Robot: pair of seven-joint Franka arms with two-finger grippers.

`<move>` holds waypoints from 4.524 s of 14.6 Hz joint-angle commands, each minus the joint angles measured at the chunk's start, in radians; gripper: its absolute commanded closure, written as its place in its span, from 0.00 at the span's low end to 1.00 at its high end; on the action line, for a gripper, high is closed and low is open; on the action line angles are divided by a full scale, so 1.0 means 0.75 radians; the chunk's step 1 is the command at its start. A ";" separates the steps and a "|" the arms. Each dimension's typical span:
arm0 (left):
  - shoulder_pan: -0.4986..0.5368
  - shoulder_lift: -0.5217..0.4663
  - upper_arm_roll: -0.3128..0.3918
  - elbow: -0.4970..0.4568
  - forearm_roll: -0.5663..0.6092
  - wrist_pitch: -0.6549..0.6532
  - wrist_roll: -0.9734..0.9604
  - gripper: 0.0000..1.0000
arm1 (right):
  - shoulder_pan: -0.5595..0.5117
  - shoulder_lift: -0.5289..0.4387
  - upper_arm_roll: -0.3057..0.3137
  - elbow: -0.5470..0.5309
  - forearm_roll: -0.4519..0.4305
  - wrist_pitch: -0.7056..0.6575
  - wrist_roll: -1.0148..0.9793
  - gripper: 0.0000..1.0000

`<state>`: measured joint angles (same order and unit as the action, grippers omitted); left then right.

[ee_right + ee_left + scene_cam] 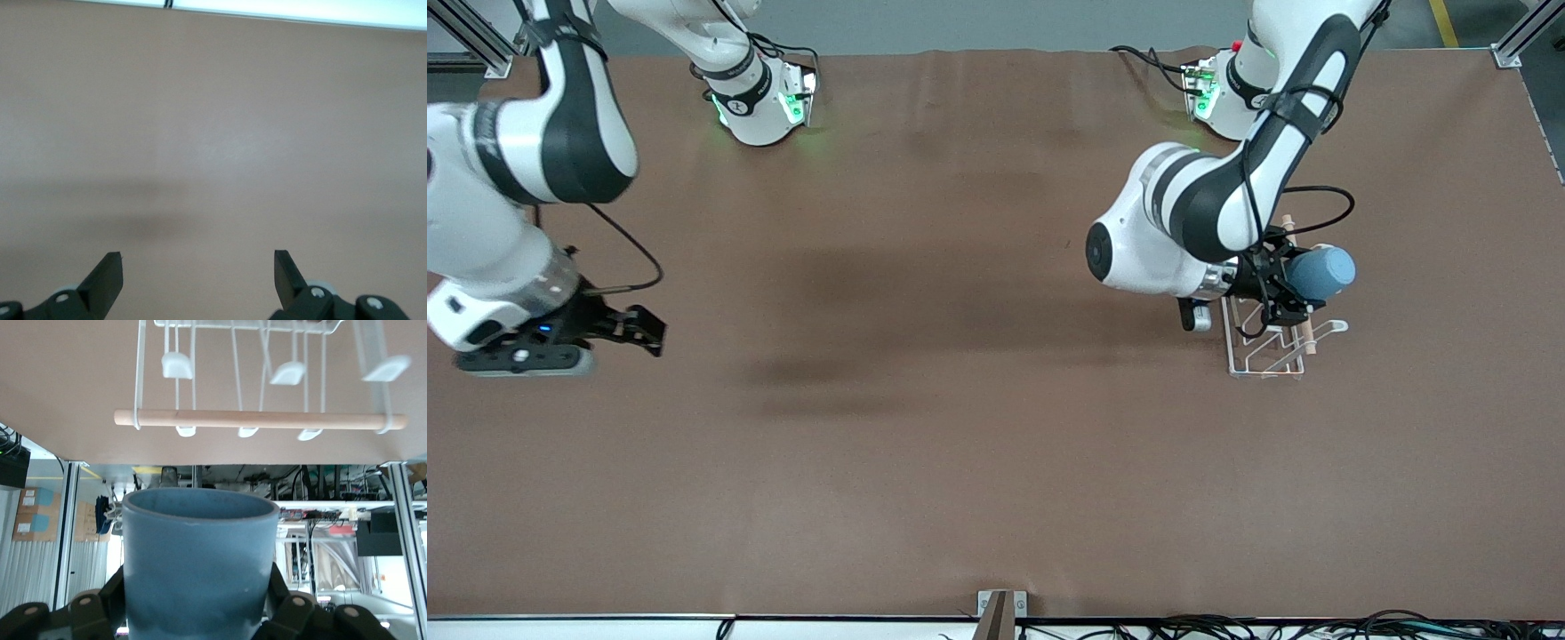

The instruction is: Hang cup on cup holder

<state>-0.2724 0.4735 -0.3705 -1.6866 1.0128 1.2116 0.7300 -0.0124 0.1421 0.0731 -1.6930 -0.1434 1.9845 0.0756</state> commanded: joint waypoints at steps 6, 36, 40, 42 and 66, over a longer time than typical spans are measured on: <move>-0.013 0.205 -0.009 0.011 0.186 -0.006 -0.102 1.00 | -0.002 -0.185 -0.077 0.134 0.148 -0.451 0.120 0.00; -0.017 0.306 -0.015 0.091 0.106 -0.034 -0.397 0.00 | -0.022 -0.187 -0.138 0.302 0.150 -0.586 0.098 0.00; 0.007 0.203 -0.009 0.209 0.010 -0.032 -0.478 0.00 | -0.024 -0.187 -0.138 0.302 0.150 -0.586 0.100 0.00; 0.066 0.120 -0.009 0.255 -0.165 -0.018 -0.737 0.00 | -0.024 -0.187 -0.138 0.300 0.150 -0.586 0.100 0.00; 0.316 -0.817 0.457 0.120 -1.330 0.344 -1.260 0.00 | -0.029 -0.179 -0.138 0.300 0.138 -0.572 0.098 0.00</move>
<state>-0.0388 -0.0933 -0.0403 -1.5541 0.0293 1.4581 -0.2382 -0.0191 0.0030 -0.0378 -1.4776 -0.0424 1.5566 0.1483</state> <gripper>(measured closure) 0.000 0.000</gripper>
